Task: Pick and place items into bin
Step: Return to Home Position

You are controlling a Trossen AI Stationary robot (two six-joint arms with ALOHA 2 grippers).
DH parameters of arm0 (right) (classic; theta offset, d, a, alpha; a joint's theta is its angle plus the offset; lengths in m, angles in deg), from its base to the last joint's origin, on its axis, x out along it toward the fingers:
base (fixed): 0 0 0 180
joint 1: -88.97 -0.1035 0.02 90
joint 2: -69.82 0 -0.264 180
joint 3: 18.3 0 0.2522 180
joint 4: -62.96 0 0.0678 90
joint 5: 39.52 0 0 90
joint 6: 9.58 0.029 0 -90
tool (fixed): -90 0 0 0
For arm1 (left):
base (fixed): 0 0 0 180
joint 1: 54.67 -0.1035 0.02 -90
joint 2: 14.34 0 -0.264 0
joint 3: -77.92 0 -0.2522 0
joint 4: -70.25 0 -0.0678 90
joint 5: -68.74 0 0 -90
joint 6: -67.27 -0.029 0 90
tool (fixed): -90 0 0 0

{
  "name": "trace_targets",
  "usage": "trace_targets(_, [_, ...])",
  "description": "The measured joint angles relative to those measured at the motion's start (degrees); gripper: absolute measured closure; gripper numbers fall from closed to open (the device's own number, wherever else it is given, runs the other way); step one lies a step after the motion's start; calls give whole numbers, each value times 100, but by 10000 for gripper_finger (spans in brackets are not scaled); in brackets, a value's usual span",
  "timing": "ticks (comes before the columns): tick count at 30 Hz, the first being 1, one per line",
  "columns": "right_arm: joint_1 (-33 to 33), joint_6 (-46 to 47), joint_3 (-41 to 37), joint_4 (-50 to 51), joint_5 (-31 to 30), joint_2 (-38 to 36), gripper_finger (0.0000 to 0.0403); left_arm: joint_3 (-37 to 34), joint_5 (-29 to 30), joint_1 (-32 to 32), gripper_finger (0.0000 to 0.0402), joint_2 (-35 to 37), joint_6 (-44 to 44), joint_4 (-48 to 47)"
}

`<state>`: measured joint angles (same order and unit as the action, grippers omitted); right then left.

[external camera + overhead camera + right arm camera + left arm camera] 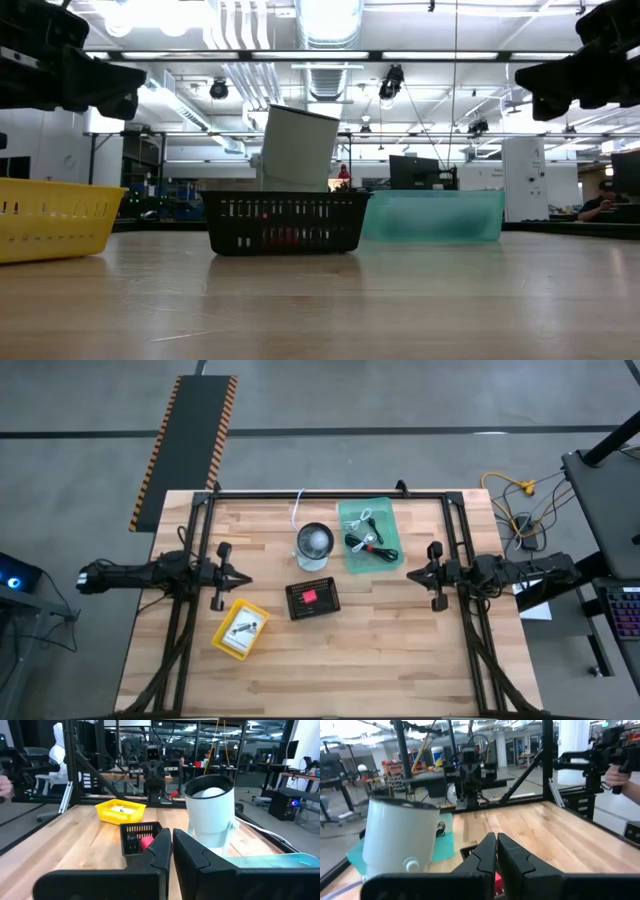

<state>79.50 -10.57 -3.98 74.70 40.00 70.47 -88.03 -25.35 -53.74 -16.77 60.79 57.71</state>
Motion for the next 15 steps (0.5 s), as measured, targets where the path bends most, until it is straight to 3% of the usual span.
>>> trace_targets(15, [0, 0, -2, -4, 2, -12, 394, 0, 115, -7, 402, -247, 319, 34])
